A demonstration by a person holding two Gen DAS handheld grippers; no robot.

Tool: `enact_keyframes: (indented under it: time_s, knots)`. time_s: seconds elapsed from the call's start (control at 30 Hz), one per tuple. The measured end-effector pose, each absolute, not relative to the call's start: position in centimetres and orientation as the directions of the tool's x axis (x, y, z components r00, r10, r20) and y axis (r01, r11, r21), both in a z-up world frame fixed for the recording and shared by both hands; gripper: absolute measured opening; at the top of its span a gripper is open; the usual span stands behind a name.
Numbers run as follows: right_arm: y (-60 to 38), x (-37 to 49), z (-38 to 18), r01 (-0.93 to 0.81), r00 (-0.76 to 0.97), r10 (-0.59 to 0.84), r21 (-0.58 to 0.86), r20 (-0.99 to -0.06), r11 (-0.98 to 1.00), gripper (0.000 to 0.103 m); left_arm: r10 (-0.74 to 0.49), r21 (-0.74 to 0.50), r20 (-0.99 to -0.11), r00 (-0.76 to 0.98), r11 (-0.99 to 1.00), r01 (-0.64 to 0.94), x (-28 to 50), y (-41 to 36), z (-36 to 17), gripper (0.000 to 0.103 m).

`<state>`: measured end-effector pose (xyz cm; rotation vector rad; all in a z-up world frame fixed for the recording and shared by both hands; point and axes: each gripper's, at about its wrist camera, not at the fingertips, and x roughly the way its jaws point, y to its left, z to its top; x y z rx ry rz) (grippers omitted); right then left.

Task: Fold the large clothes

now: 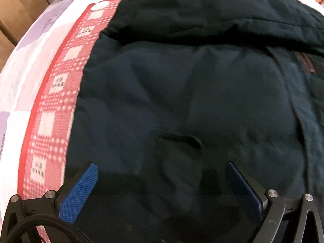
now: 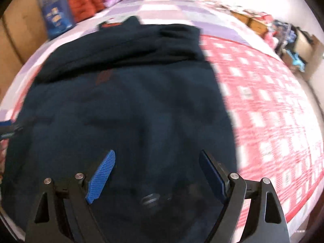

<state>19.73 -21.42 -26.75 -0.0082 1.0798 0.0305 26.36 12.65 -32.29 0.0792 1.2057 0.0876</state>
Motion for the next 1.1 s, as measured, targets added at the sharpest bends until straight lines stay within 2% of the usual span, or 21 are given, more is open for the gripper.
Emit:
enact_keyframes:
  time_s: [0.17, 0.37, 0.83, 0.93, 1.1]
  knots:
    - [-17.5, 18.6, -28.8, -0.100, 0.435, 0.090, 0.051, -0.896, 0.994, 0.087, 0.099, 0.094, -0.934, 0.344, 0.995, -0.031, 24.6, 11.9, -31.5, 0.103]
    - [-14.8, 16.3, -30.3, -0.210, 0.407, 0.119, 0.033, -0.906, 0.977, 0.087, 0.127, 0.112, -0.941, 0.314, 0.992, -0.063, 21.1, 11.3, -31.9, 0.103]
    - [-22.4, 11.1, -31.8, -0.181, 0.395, 0.056, -0.018, -0.917, 0.983, 0.087, 0.161, 0.125, -0.949, 0.272, 0.982, -0.142, 13.0, 9.7, -32.7, 0.103]
    - [-24.1, 10.1, -31.8, -0.145, 0.411, 0.002, -0.063, -0.912, 0.987, 0.087, 0.165, 0.131, -0.945, 0.283, 0.982, -0.136, 11.2, 10.2, -33.0, 0.103]
    - [-29.2, 7.5, -31.7, 0.063, 0.400, -0.086, -0.067, -0.913, 0.996, 0.087, 0.185, 0.142, -0.935, 0.303, 0.977, -0.160, 8.0, 13.5, -33.6, 0.103]
